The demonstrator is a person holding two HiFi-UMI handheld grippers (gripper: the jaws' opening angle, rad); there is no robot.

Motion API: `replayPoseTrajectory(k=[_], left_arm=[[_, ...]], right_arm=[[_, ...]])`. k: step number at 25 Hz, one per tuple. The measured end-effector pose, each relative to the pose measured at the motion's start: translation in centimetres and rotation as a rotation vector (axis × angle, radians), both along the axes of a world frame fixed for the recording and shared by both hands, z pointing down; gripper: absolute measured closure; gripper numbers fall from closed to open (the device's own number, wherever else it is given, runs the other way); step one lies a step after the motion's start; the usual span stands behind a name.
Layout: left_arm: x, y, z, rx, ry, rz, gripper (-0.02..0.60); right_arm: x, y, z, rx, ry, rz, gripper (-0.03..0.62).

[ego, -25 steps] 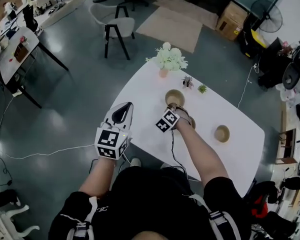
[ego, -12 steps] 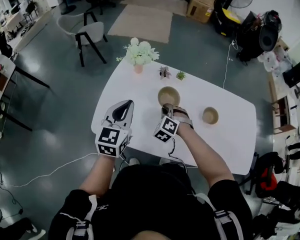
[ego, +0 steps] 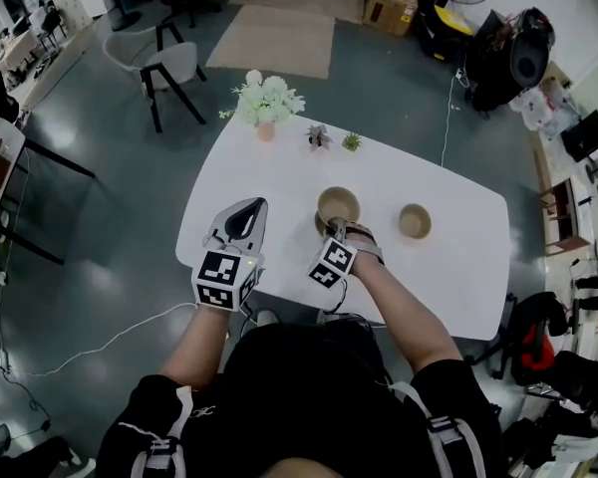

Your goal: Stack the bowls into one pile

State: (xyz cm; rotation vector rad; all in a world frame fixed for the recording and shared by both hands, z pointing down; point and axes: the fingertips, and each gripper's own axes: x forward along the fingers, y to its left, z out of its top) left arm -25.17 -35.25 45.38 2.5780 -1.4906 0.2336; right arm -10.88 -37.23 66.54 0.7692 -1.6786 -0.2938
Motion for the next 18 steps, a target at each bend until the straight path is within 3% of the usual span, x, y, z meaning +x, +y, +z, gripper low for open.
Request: replayPoseTrajectory(k=[13, 16, 18], left_arm=[[1.1, 0.2, 0.6, -0.027, -0.014, -0.017, 0.569], [1.2, 0.2, 0.7, -0.026, -0.015, -0.017, 0.569], [1.4, 0.2, 0.7, -0.025, -0.018, -0.016, 0.569]], right_arm=[[1.3, 1.9, 3.6, -0.097, 0.003, -0.007, 0.501], [0.8, 1.9, 3.4, -0.119, -0.098, 0.008, 0.423], [-0.1, 1.7, 1.4, -0.129, -0.249, 0.035, 0.401]])
